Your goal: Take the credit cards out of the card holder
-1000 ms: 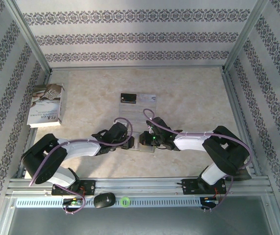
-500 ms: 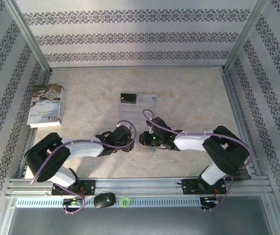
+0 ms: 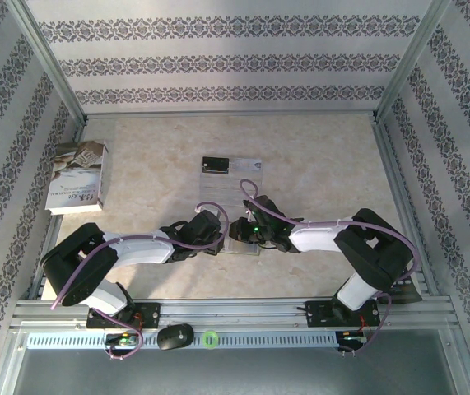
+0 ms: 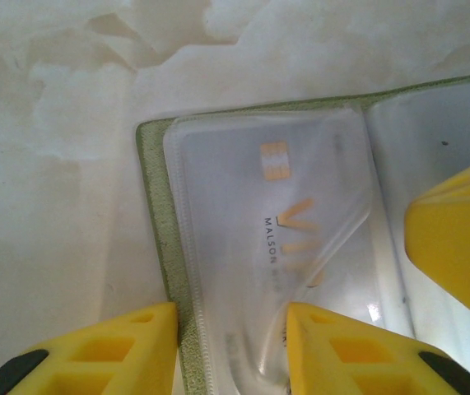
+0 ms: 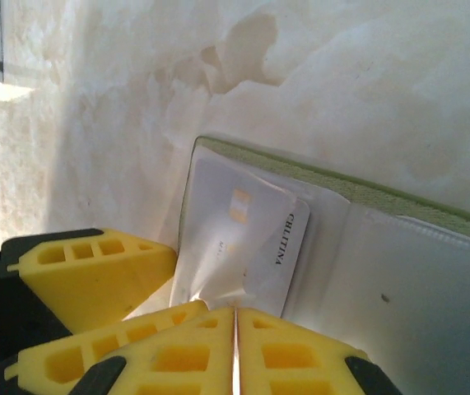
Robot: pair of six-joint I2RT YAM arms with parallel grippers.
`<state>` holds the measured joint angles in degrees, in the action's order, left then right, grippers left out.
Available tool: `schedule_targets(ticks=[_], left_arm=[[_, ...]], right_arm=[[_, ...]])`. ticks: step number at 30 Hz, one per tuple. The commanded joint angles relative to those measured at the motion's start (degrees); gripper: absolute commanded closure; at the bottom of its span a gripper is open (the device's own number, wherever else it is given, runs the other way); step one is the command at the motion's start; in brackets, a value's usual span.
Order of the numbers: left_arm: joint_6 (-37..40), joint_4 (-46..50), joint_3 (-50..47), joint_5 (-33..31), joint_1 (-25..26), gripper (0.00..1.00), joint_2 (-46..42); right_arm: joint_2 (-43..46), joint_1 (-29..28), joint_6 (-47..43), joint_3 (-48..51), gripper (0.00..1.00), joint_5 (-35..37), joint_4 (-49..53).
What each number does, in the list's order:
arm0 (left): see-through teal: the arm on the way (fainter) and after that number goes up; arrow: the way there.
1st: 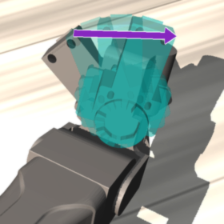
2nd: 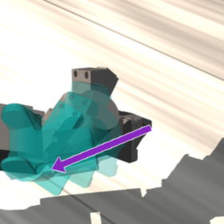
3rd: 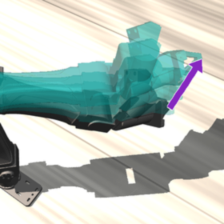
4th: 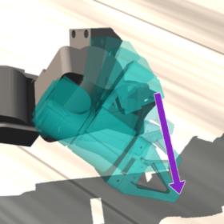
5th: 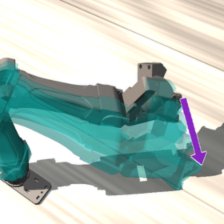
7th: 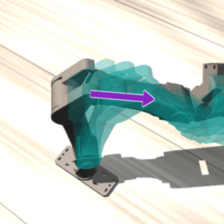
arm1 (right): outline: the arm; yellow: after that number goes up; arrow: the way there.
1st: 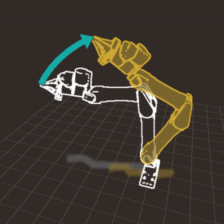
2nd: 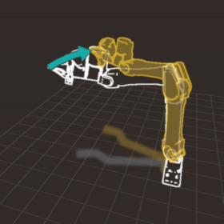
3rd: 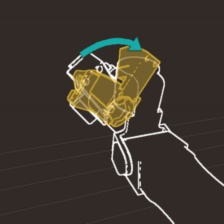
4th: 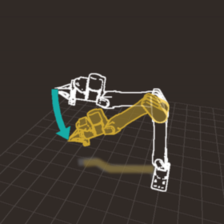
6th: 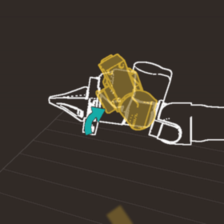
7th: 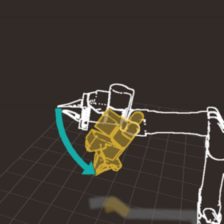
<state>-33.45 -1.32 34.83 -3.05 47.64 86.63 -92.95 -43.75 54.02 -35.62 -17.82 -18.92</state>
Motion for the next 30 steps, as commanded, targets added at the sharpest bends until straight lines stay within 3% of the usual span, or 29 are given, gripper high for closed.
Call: schedule_targets(ticks=[1,18,30], left_arm=[[-1.00,-0.11,-1.52,2.67,0.79,0.61,0.74],[-3.85,-2.54,-2.10,10.98,-2.30,0.63,-1.33],[-5.42,-4.89,-2.85,14.36,-3.25,0.64,-0.99]], right_arm=[[-1.35,-0.14,3.54,0.06,0.90,1.44,-1.14],[-1.60,-0.16,4.43,-0.76,0.84,3.77,5.27],[-5.12,-0.93,5.11,-2.18,0.84,1.89,1.53]])
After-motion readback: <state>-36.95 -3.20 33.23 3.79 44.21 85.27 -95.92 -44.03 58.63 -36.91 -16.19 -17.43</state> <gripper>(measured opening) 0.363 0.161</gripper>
